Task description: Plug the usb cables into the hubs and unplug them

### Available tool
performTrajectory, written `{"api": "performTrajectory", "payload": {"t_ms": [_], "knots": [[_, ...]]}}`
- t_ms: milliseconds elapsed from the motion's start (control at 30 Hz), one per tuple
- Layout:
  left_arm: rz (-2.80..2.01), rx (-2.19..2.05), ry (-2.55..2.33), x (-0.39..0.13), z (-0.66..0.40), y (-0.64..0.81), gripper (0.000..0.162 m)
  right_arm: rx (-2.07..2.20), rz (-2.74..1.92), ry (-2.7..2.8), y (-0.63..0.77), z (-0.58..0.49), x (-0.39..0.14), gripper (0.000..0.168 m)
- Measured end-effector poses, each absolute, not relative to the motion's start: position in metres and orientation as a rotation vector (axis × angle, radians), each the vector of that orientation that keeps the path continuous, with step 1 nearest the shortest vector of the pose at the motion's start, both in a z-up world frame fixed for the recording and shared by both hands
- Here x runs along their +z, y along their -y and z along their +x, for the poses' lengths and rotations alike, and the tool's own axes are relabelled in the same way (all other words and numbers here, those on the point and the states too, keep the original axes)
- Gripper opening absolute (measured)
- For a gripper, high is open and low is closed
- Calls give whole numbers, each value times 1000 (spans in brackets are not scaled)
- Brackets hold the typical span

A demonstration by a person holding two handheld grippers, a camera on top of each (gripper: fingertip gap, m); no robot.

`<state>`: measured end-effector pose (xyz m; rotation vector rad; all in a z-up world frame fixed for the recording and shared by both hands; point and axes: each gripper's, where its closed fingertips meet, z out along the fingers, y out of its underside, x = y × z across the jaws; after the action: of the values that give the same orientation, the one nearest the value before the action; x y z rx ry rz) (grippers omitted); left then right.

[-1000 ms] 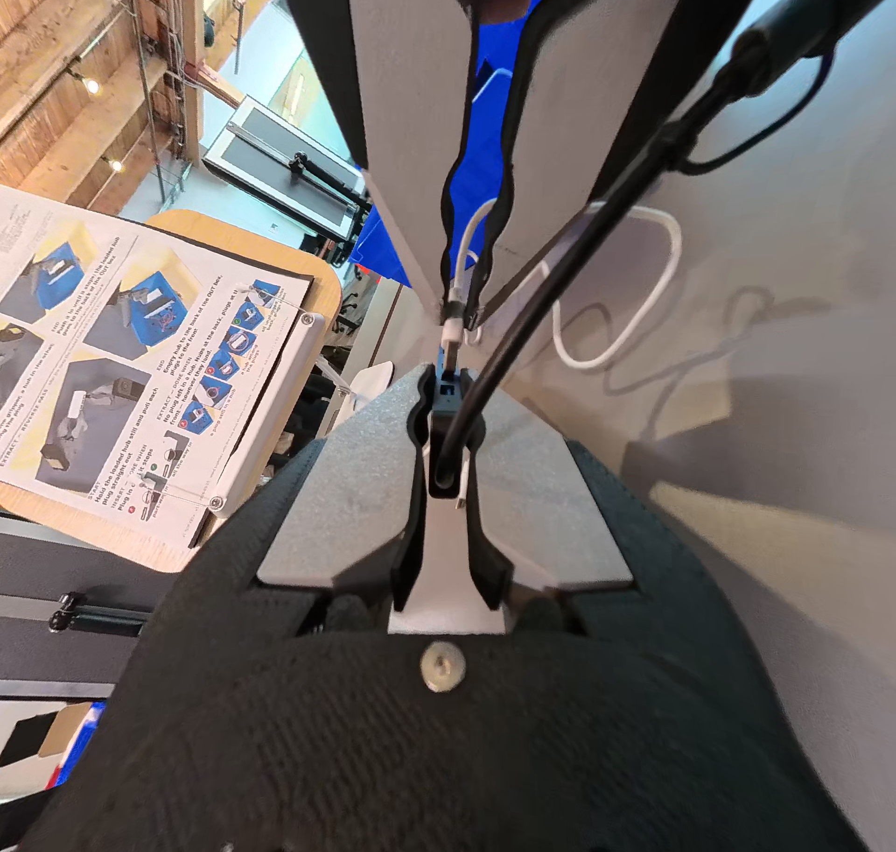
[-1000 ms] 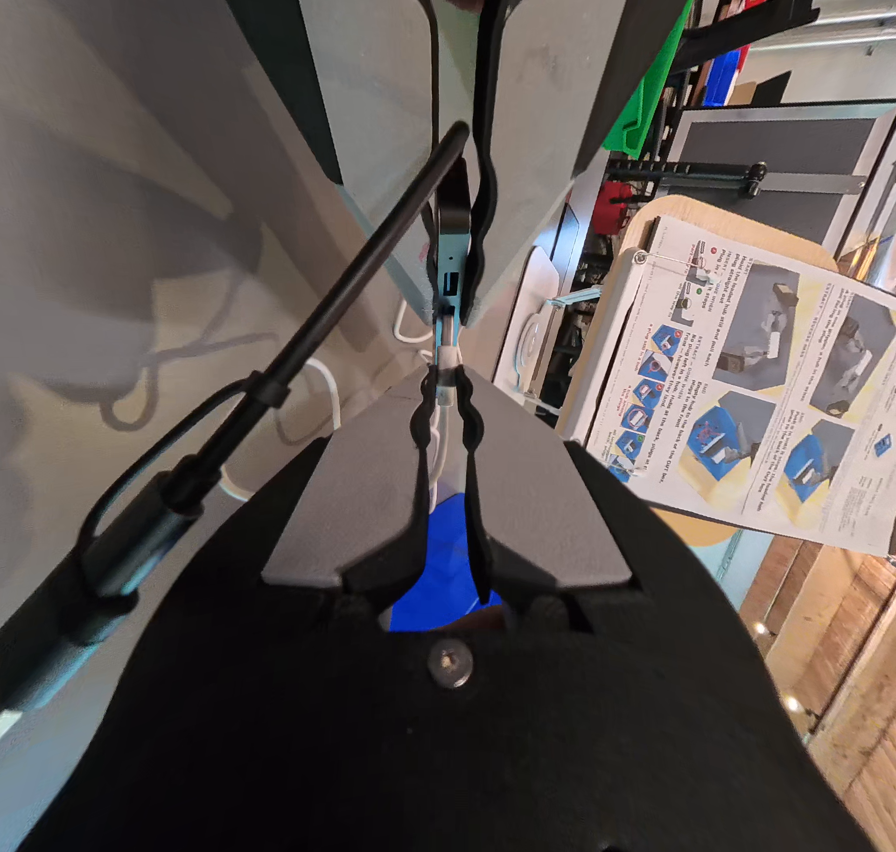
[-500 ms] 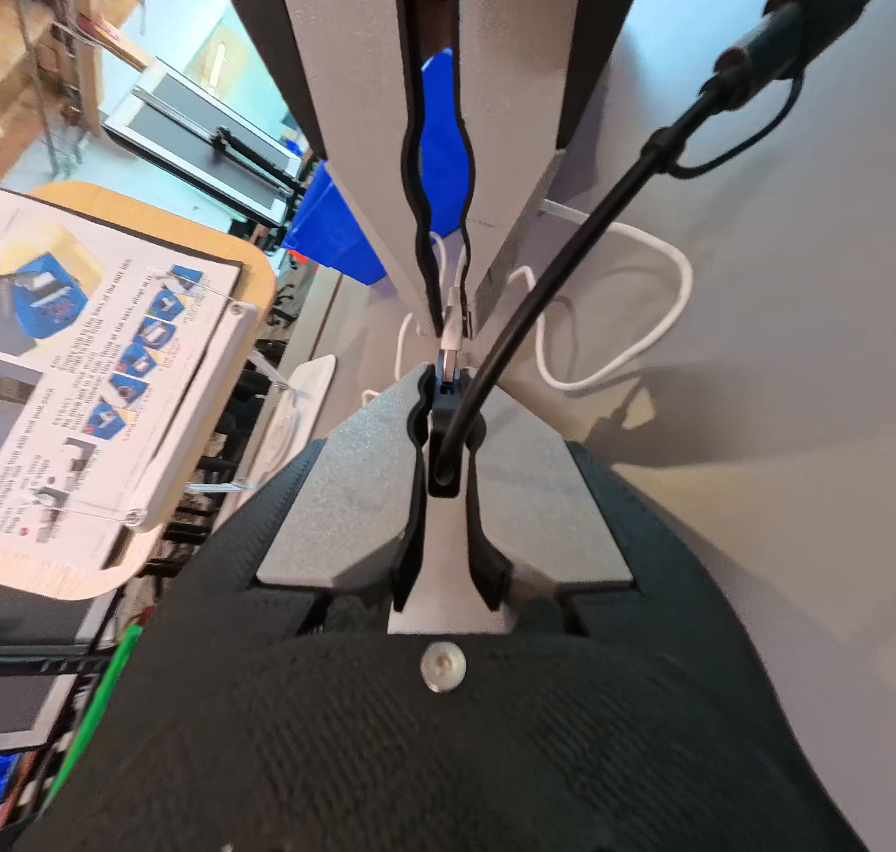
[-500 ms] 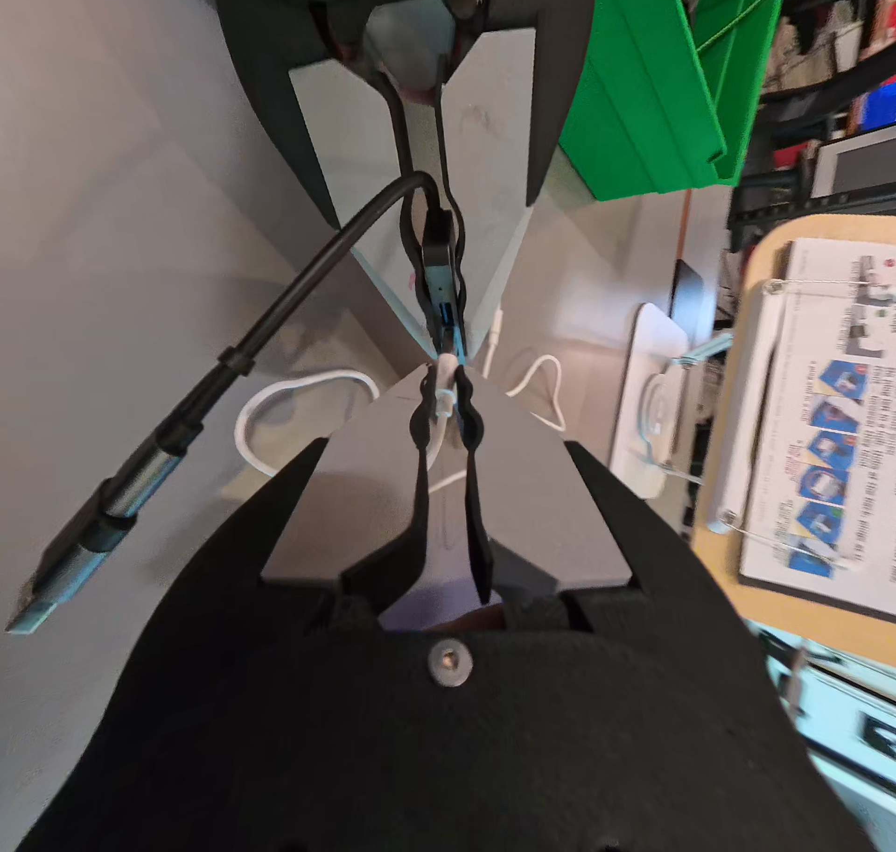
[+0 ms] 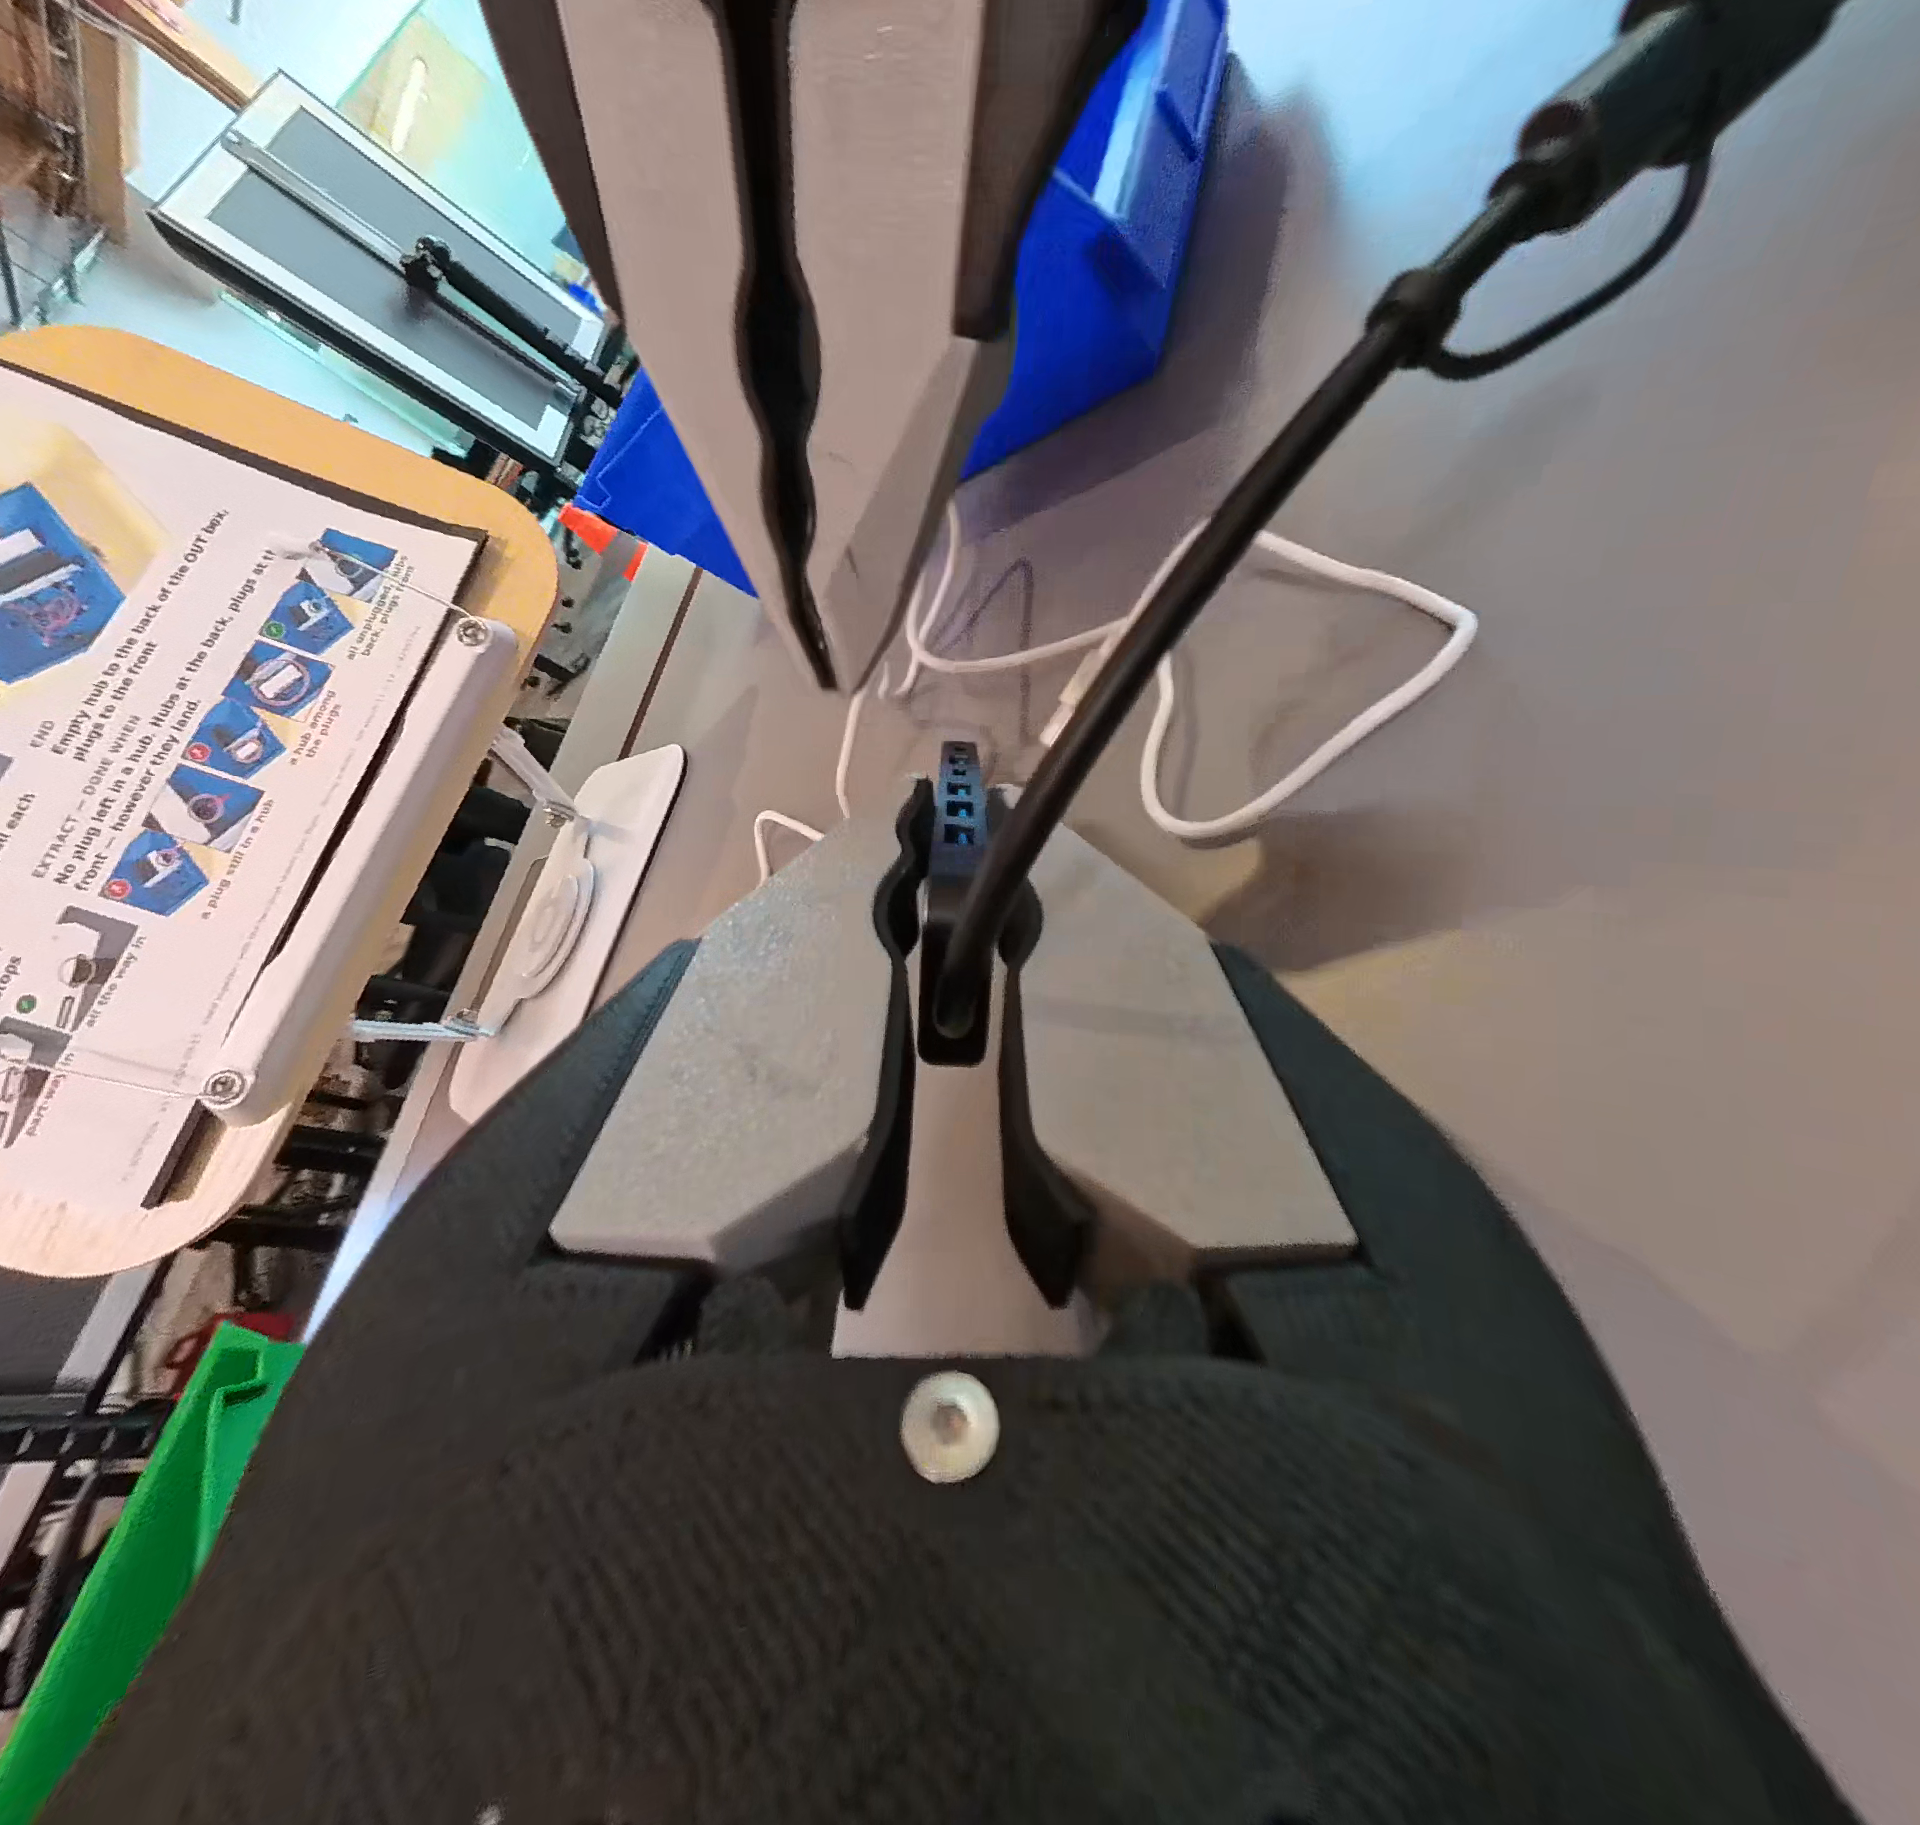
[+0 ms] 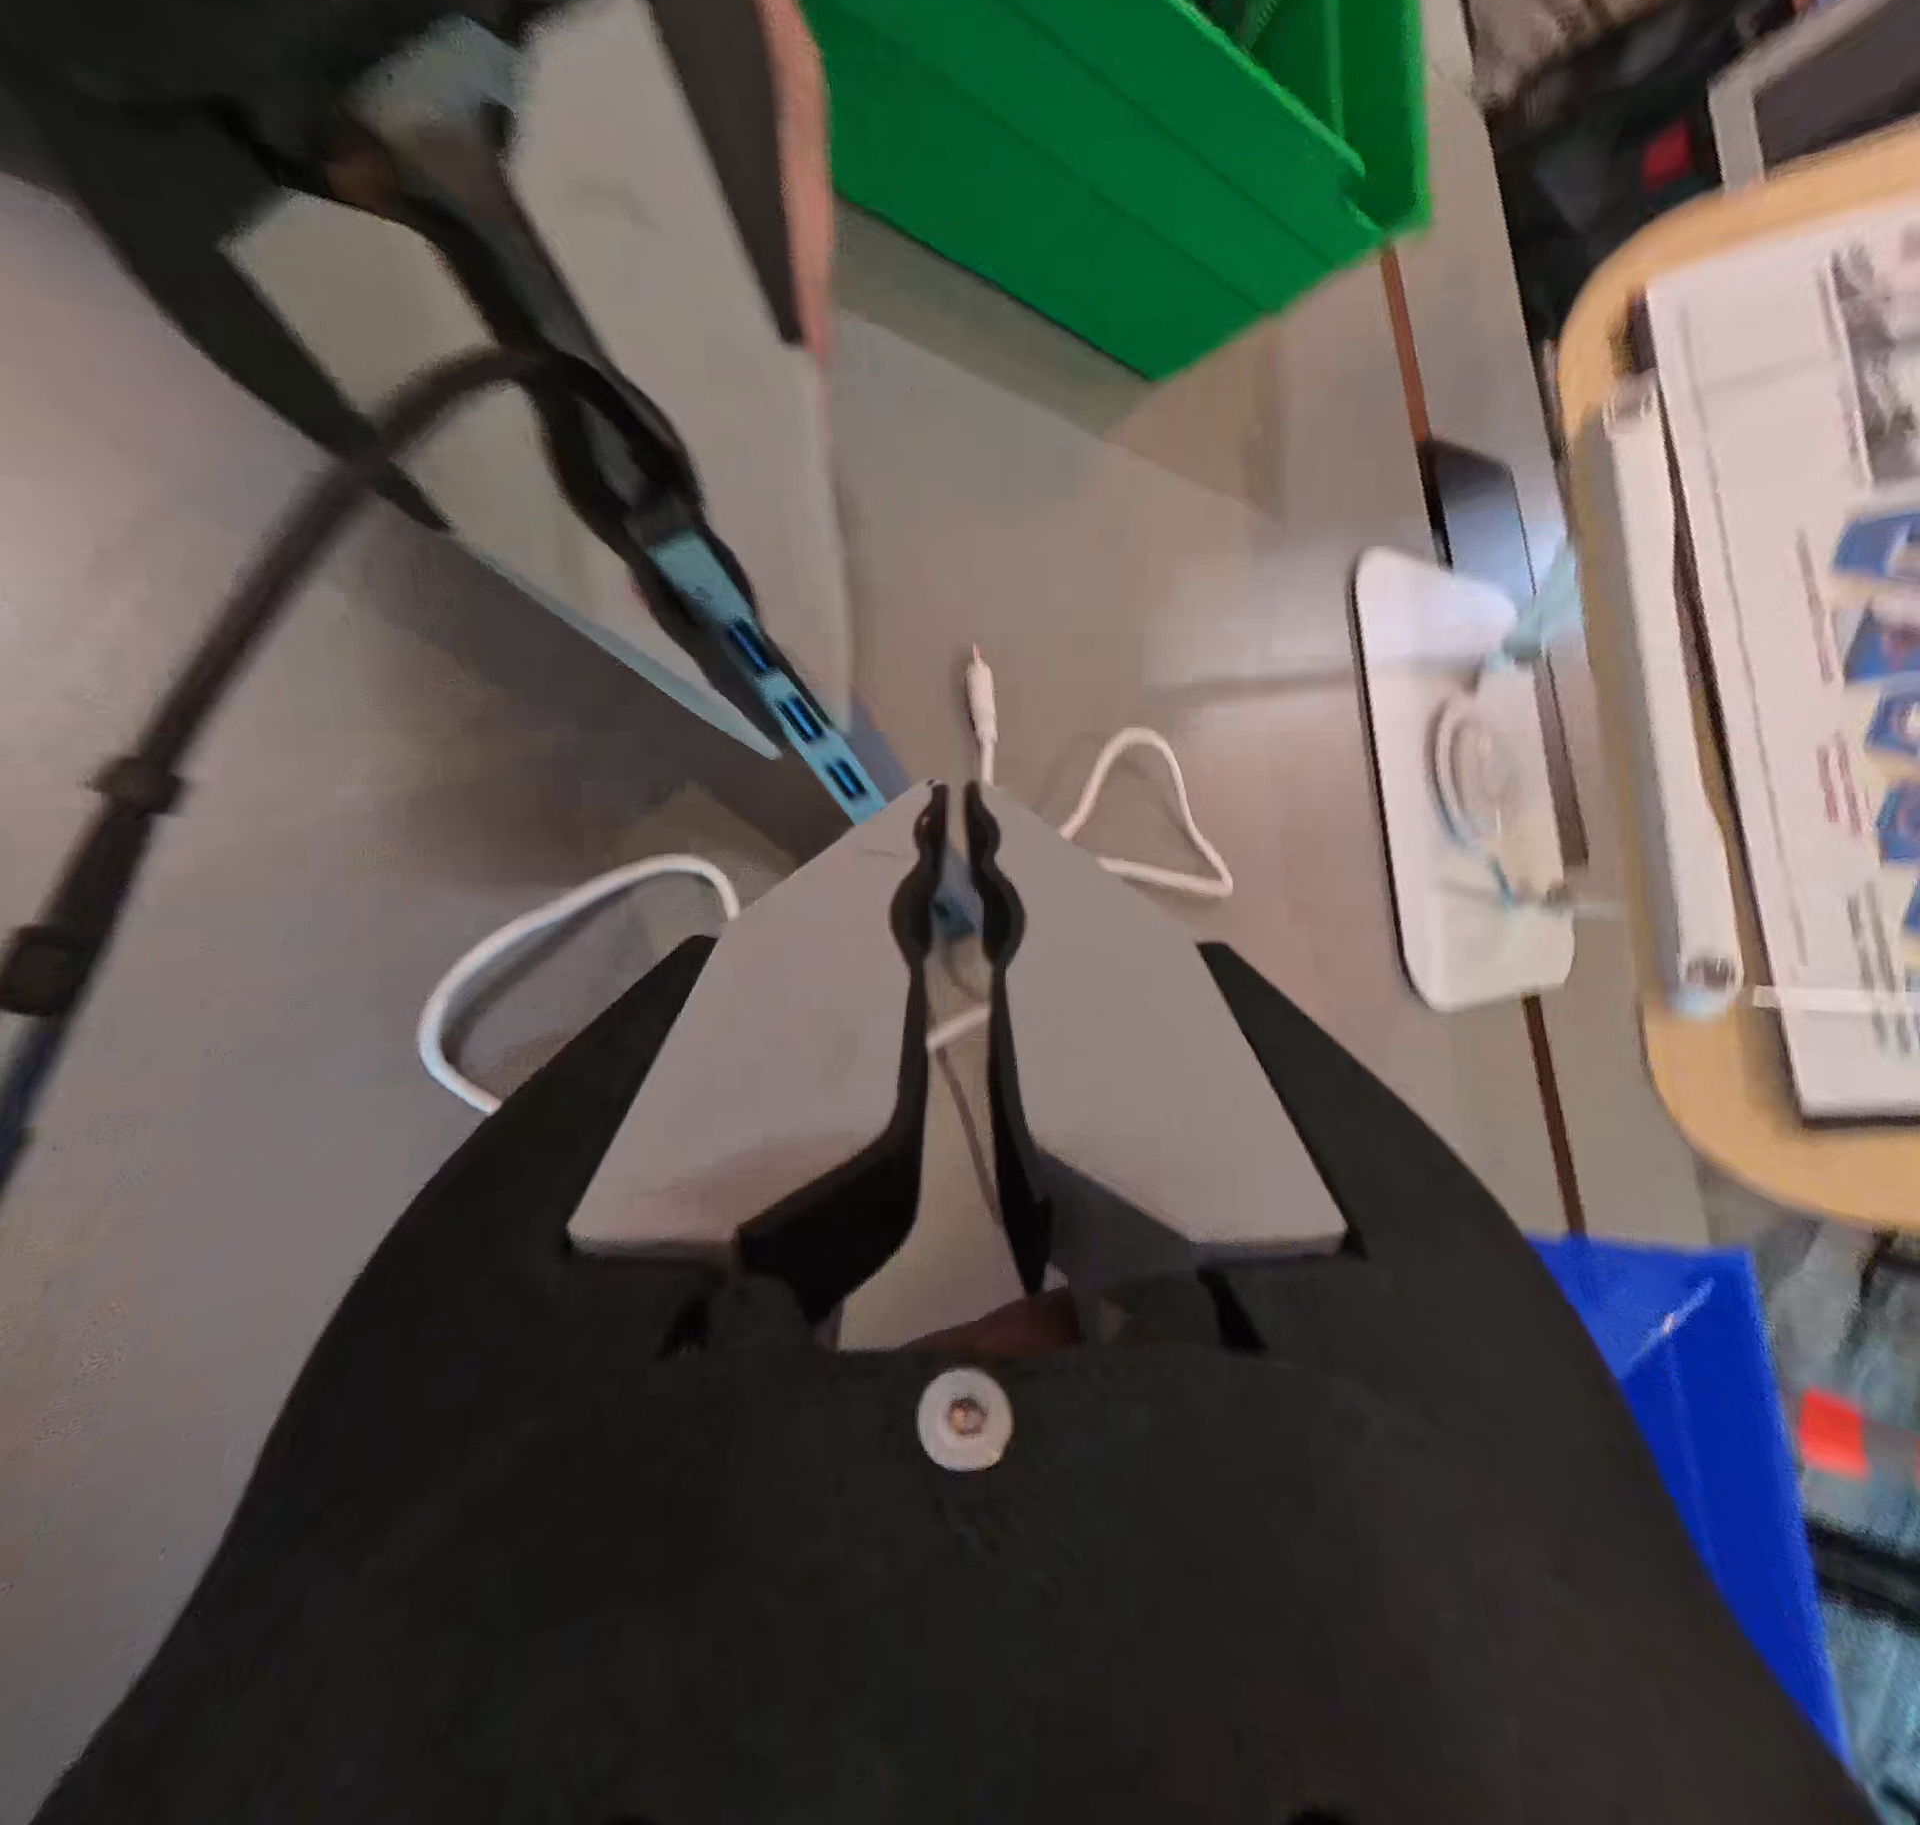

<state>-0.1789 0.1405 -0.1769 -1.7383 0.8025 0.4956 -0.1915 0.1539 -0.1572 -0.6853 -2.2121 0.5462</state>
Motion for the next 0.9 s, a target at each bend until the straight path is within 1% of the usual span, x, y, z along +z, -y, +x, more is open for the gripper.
{"api": "performTrajectory", "payload": {"t_ms": [67, 100, 200, 233, 367, 467, 533, 600, 700, 800, 900], "knots": [[-1739, 491, -831, -180, -178, -138, 6, 516, -818, 2208, -173, -188, -164, 23], [-1735, 497, -833, -180, -179, -137, 6, 490, -903, 2216, -183, -183, -170, 28], [-1745, 536, -801, -178, -189, -135, 6, 339, -1249, 2193, -214, -156, -198, 25], [-1746, 542, -790, -177, -191, -135, 7, 325, -1364, 2149, -219, -145, -205, 21], [-1742, 554, -778, -175, -193, -136, 7, 608, -1637, 1923, -210, -126, -211, 17], [-1743, 540, -781, -176, -192, -135, 6, 758, -1761, 1824, -207, -121, -221, 23], [-1733, 519, -786, -175, -189, -133, 6, 733, -1789, 1804, -210, -116, -230, 19], [-1726, 511, -774, -172, -190, -131, 6, 640, -1743, 1772, -219, -109, -231, 6], [-1721, 504, -761, -170, -192, -129, 6, 483, -1714, 1794, -231, -94, -238, 9], [-1730, 508, -764, -172, -192, -130, 6, 520, -1735, 1812, -228, -89, -239, 4], [-1741, 478, -783, -176, -185, -131, 6, 555, -1671, 1825, -225, -104, -239, 4]]}}
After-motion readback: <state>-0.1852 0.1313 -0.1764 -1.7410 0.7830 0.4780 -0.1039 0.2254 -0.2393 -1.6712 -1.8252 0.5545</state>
